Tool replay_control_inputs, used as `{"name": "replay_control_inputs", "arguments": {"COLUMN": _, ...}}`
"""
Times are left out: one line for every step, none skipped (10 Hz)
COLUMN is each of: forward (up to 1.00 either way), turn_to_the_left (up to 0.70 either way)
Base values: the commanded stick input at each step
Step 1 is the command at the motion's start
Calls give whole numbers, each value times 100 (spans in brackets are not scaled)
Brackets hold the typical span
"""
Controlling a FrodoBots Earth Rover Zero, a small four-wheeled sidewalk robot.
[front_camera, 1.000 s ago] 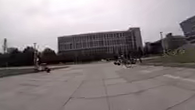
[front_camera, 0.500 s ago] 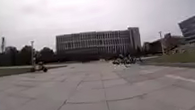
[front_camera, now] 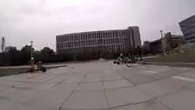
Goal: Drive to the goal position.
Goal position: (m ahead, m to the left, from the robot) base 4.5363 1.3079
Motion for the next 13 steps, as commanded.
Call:
{"name": "replay_control_inputs", "arguments": {"forward": 45, "turn_to_the_left": -27}}
{"name": "replay_control_inputs", "arguments": {"forward": 45, "turn_to_the_left": -27}}
{"name": "replay_control_inputs", "arguments": {"forward": 45, "turn_to_the_left": -27}}
{"name": "replay_control_inputs", "arguments": {"forward": 45, "turn_to_the_left": -27}}
{"name": "replay_control_inputs", "arguments": {"forward": 45, "turn_to_the_left": -27}}
{"name": "replay_control_inputs", "arguments": {"forward": 45, "turn_to_the_left": -27}}
{"name": "replay_control_inputs", "arguments": {"forward": 45, "turn_to_the_left": -13}}
{"name": "replay_control_inputs", "arguments": {"forward": 45, "turn_to_the_left": 0}}
{"name": "replay_control_inputs", "arguments": {"forward": 45, "turn_to_the_left": 0}}
{"name": "replay_control_inputs", "arguments": {"forward": 45, "turn_to_the_left": 0}}
{"name": "replay_control_inputs", "arguments": {"forward": 45, "turn_to_the_left": 0}}
{"name": "replay_control_inputs", "arguments": {"forward": 45, "turn_to_the_left": 0}}
{"name": "replay_control_inputs", "arguments": {"forward": 45, "turn_to_the_left": 0}}
